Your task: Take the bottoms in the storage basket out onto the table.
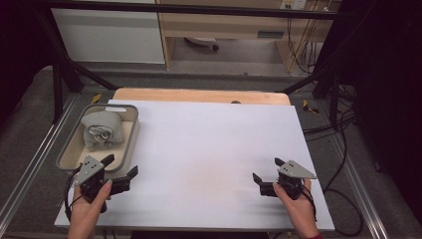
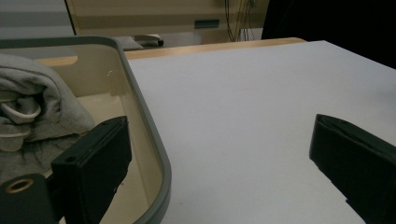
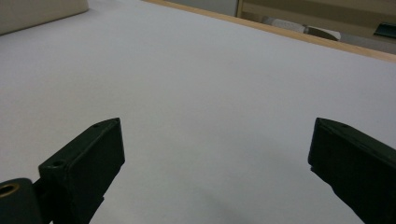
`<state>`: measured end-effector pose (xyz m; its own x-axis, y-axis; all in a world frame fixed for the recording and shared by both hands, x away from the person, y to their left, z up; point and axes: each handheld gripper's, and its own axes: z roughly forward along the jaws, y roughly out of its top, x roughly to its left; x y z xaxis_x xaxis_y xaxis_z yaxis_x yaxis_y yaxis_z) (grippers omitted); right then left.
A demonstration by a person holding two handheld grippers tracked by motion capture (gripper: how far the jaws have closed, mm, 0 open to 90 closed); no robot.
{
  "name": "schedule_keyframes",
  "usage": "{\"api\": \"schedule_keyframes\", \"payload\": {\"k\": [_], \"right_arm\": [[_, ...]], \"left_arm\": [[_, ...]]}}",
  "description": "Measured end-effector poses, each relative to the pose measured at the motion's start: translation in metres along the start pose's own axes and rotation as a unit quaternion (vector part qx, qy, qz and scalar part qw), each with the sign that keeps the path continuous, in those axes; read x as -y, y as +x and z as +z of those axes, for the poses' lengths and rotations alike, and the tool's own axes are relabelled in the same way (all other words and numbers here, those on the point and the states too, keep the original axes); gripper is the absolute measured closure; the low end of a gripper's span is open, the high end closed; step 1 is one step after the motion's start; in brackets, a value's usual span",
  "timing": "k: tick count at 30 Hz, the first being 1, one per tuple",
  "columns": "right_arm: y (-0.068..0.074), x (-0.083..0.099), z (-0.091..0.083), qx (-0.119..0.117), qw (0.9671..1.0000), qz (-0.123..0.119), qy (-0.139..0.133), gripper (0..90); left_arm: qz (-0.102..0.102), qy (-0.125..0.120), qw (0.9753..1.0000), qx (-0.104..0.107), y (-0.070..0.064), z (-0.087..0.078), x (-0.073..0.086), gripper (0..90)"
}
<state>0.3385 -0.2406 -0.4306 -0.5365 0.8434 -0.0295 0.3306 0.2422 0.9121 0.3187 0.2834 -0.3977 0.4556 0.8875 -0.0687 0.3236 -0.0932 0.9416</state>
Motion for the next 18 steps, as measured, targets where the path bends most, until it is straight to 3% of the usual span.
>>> {"api": "schedule_keyframes", "payload": {"k": [5,10,14,18], "right_arm": [[0.0046,-0.0008,0.0031,0.000,0.9998,-0.017,0.006,3.4],[0.0050,-0.0005,0.0018,0.001,0.9999,-0.016,0.004,3.3],[0.0044,-0.0004,0.0026,0.003,0.9999,-0.014,0.005,3.1],[0.0053,-0.0003,0.0041,0.003,0.9999,-0.013,0.007,2.7]], "left_arm": [[-0.002,-0.006,1.0000,-0.002,0.0015,-0.0004,-0.0015,6.2],[-0.007,-0.001,1.0000,0.000,0.0031,0.0015,-0.0011,6.2],[0.002,0.000,1.0000,0.003,0.0008,0.0025,-0.0014,6.0],[0.023,0.006,0.9997,0.008,-0.0058,0.0056,-0.0030,4.8]]}}
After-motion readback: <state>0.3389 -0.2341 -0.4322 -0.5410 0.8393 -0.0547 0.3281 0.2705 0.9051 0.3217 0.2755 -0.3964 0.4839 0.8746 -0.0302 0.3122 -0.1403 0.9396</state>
